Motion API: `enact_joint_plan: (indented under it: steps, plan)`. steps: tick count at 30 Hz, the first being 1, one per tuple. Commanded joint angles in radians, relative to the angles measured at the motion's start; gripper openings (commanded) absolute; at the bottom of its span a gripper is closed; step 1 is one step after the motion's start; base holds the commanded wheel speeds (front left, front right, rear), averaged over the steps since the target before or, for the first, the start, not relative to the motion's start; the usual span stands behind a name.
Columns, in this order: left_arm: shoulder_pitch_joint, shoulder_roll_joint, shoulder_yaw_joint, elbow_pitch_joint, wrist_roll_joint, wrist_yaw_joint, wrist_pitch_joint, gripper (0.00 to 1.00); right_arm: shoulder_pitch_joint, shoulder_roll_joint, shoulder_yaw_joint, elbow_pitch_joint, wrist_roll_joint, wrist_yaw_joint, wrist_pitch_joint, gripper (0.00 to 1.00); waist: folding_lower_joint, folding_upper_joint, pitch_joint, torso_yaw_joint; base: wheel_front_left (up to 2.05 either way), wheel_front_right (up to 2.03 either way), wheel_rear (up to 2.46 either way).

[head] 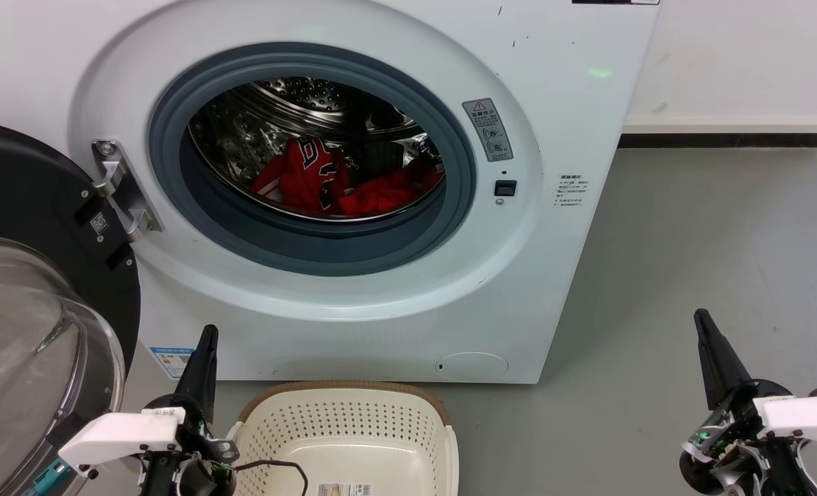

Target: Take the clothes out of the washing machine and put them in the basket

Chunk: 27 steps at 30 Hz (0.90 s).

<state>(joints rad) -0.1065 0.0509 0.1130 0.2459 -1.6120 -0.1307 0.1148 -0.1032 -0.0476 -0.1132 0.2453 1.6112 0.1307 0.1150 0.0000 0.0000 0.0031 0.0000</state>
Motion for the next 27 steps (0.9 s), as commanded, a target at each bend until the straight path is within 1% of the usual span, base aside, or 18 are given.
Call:
enact_joint_plan:
  steps: [1,27]
  plan:
    - [-0.006,-0.001,0.003,-0.001,-0.002,-0.002,0.002,0.0,-0.012,-0.005,0.0,0.001,0.004,0.0,0.001,0.0,0.0,0.0,0.0,0.0,0.0,0.0,0.0]
    - [-0.006,-0.001,0.003,-0.001,-0.002,-0.002,0.002,0.0,-0.012,-0.005,0.0,0.001,0.004,0.0,0.001,0.0,0.0,0.0,0.0,0.0,0.0,0.0,0.0]
